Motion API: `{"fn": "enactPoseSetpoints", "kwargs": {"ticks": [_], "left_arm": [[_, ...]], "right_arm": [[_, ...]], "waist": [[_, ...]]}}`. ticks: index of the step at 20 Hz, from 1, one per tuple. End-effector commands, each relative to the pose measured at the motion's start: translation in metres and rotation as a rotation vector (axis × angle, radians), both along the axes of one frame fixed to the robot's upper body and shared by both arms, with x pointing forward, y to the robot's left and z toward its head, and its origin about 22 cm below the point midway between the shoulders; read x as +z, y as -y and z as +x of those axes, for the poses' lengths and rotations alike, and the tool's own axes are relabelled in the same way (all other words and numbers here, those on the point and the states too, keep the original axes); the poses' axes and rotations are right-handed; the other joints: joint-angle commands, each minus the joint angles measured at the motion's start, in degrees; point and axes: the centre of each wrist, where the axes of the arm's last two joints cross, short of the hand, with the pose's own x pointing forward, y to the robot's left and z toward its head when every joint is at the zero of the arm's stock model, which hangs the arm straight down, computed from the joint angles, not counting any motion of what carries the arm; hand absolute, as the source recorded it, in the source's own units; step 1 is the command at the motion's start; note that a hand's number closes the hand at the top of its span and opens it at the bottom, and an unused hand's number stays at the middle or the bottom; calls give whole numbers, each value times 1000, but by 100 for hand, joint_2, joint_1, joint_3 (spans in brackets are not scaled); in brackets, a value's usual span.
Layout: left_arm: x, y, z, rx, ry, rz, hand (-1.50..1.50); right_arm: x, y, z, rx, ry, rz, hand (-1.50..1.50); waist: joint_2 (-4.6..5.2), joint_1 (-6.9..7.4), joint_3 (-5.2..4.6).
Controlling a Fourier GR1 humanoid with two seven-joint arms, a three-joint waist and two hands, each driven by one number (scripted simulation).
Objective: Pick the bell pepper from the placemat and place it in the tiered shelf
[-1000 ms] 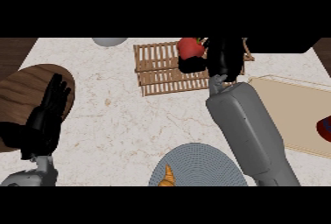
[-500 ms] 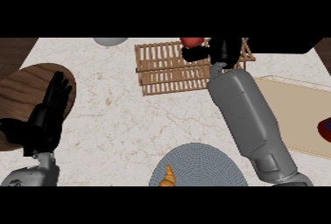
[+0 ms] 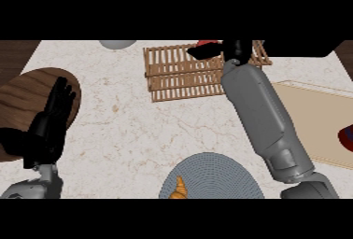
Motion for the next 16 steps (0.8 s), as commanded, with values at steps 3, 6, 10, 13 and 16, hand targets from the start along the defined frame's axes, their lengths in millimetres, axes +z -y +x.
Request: {"fn": "enactPoseSetpoints", "kwargs": {"ticks": [3, 6, 10, 13, 16], "left_arm": [[8, 15, -5, 10, -1, -6, 0], [-1, -19, -16, 13, -1, 4, 0], [-3, -2, -15, 41, -11, -1, 0], [8, -18, -6, 41, -9, -4, 0], [-3, -26, -3, 50, -18, -2, 0]], "right_arm": [[26, -1, -2, 26, 126, 112, -150], [19, 17, -3, -28, 145, 171, -150], [58, 52, -20, -105, 167, 200, -150], [64, 90, -26, -210, 143, 226, -150], [56, 135, -44, -258, 135, 259, -150]], "waist": [[-24, -36, 0], [-17, -28, -2], [-67, -159, -2], [-71, -189, -3], [-62, -272, -2]]}}
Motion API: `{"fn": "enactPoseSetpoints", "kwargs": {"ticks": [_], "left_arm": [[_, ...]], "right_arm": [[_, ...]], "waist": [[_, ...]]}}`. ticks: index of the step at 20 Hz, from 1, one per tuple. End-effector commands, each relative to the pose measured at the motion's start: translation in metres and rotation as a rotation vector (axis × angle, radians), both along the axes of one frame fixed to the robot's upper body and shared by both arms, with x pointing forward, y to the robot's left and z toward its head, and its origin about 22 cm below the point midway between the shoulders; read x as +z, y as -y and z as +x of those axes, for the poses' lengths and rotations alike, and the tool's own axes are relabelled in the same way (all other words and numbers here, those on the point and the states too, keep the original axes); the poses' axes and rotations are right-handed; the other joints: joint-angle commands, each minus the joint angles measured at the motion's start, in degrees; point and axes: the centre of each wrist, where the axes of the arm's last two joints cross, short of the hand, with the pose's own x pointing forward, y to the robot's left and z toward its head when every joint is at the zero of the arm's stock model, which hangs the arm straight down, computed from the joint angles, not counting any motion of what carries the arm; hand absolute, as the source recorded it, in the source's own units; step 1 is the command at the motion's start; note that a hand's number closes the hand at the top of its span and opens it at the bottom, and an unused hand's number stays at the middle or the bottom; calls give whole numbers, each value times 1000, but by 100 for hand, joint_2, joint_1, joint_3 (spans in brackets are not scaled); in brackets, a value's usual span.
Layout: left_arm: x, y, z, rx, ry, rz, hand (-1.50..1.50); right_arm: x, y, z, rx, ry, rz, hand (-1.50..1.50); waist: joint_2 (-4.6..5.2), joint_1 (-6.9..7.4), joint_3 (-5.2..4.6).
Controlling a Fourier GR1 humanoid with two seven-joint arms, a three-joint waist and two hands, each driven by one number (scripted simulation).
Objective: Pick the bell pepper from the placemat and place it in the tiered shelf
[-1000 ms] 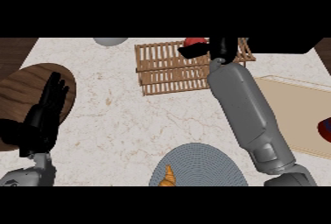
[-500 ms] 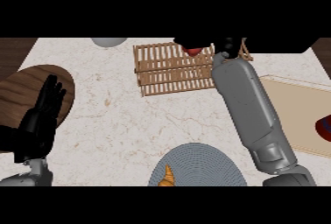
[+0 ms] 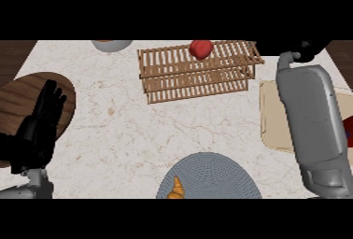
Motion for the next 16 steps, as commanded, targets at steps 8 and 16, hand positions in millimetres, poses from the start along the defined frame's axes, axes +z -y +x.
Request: {"fn": "enactPoseSetpoints", "kwargs": {"ticks": [8, 16], "left_arm": [[-9, 21, 0, -20, 0, -2, 0], [-4, 9, -15, -19, 10, -1, 0]], "right_arm": [[10, 124, -92, -6, -32, 33, -150], [15, 157, -128, 20, -2, 75, -150]], "waist": [[20, 4, 4], [31, 95, 3]]}}
